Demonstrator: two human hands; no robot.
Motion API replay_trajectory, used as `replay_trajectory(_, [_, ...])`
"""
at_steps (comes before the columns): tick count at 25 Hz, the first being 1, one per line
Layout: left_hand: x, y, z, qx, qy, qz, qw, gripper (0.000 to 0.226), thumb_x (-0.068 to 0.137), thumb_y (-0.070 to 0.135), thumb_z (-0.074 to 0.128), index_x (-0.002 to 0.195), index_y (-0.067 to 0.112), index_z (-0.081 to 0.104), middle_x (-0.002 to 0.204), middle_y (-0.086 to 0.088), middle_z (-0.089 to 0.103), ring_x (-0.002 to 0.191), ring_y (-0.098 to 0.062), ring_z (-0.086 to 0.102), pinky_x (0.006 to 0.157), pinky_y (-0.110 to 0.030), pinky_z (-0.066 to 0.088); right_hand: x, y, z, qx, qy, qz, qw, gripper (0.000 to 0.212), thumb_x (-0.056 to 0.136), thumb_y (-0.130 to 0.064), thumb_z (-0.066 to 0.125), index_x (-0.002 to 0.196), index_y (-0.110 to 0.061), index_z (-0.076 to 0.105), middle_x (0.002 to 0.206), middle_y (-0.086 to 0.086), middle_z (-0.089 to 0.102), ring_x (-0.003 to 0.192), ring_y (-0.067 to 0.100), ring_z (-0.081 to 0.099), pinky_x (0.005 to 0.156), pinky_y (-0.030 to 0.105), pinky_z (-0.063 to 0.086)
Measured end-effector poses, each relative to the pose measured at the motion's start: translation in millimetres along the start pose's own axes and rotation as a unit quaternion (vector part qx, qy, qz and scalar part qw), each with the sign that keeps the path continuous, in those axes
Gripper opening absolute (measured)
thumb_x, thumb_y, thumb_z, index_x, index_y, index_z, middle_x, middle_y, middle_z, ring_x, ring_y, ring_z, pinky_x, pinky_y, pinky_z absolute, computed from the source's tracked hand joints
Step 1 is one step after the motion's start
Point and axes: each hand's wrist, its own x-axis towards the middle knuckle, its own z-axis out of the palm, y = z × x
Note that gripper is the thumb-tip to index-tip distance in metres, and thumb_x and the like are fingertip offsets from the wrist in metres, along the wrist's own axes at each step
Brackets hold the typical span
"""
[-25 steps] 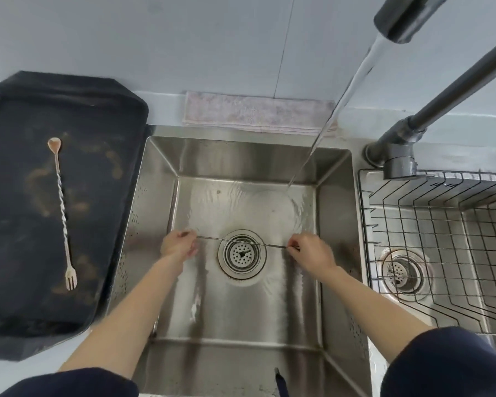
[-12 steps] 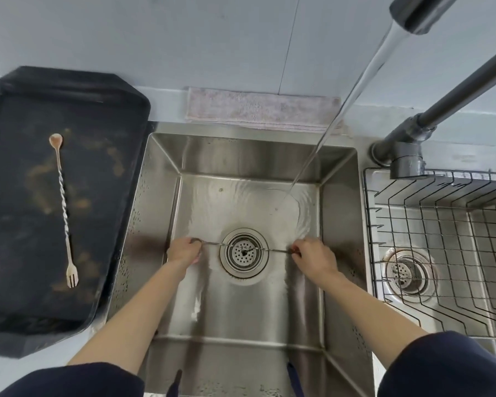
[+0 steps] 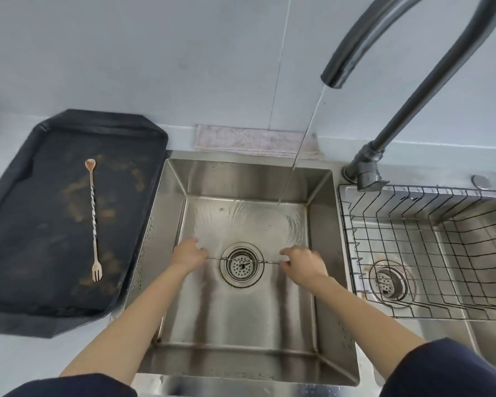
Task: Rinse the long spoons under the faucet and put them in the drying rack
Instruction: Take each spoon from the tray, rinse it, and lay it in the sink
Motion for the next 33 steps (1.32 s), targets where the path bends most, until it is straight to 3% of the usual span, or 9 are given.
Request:
replay_trajectory(4, [-27.4,13.7,-22.5,0.047,0.035,0.086,0.995,0.044,0.091,0.016,0.046,0.134,0.007,0.044,0.143,-0.013,0.045,0.132,-0.028,0.041,0.107,-0.032,0.031,-25.0,-28.2,-21.5,0.048,0.042,-0.03,0.998,0.038,0.094,-0.025,0.047,0.132,-0.019,0.049,0.136,0.007,0.054,0.123,0.027,0.051,0.105,0.039,0.036])
replay_trajectory(10, [-62.6,8.1,-80.8,0.034,0.135,0.157,0.978,0.03,0.091,0.019,0.044,0.116,0.013,0.059,0.121,-0.01,0.063,0.114,-0.03,0.054,0.094,-0.036,0.043,-47.1,-102.4,-42.4,0.135,0.091,-0.088,0.983,0.034,0.093,-0.022,0.047,0.126,-0.018,0.054,0.129,0.007,0.059,0.117,0.028,0.055,0.098,0.038,0.043])
replay_trajectory(16, [-62.8,-38.7,-148.1,0.063,0.196,0.135,0.969,0.027,0.092,0.024,0.048,0.115,0.013,0.056,0.117,-0.009,0.065,0.106,-0.029,0.059,0.093,-0.039,0.047,-50.6,-193.5,-47.0,0.168,0.094,-0.14,0.971,0.031,0.092,-0.019,0.045,0.118,-0.015,0.061,0.12,0.009,0.063,0.111,0.03,0.058,0.092,0.037,0.048])
replay_trajectory(21, [-48.2,-72.1,-182.5,0.099,0.207,0.104,0.968,0.027,0.09,0.026,0.053,0.112,0.011,0.057,0.112,-0.01,0.066,0.099,-0.027,0.062,0.081,-0.033,0.049,-41.9,-255.6,-40.5,0.162,0.085,-0.167,0.969,0.027,0.093,-0.021,0.046,0.111,-0.012,0.065,0.114,0.011,0.068,0.106,0.031,0.061,0.09,0.039,0.052])
replay_trajectory(27, [-19.5,-90.2,-198.3,0.104,0.168,0.064,0.978,0.03,0.088,0.036,0.055,0.098,0.009,0.064,0.098,-0.011,0.068,0.089,-0.027,0.064,0.079,-0.033,0.05,-20.2,-306.1,-16.6,0.094,0.093,-0.155,0.979,0.026,0.093,-0.029,0.049,0.101,-0.011,0.065,0.106,0.01,0.067,0.1,0.031,0.061,0.082,0.037,0.048])
replay_trajectory(30, [-9.1,-89.4,-197.3,0.12,0.148,0.061,0.98,0.035,0.087,0.043,0.054,0.083,0.008,0.059,0.085,-0.01,0.065,0.085,-0.027,0.065,0.078,-0.034,0.051,-11.7,-318.6,-5.2,0.04,0.103,-0.156,0.982,0.031,0.093,-0.035,0.051,0.104,-0.008,0.062,0.106,0.012,0.065,0.101,0.031,0.06,0.088,0.04,0.045])
replay_trajectory(33, [-1.0,-87.6,-194.6,0.137,0.138,0.054,0.98,0.036,0.086,0.046,0.054,0.079,0.01,0.058,0.087,-0.014,0.067,0.085,-0.03,0.066,0.078,-0.035,0.052,-5.4,-324.3,1.2,0.015,0.112,-0.15,0.982,0.036,0.091,-0.038,0.052,0.108,-0.006,0.059,0.108,0.012,0.064,0.101,0.031,0.06,0.091,0.041,0.043])
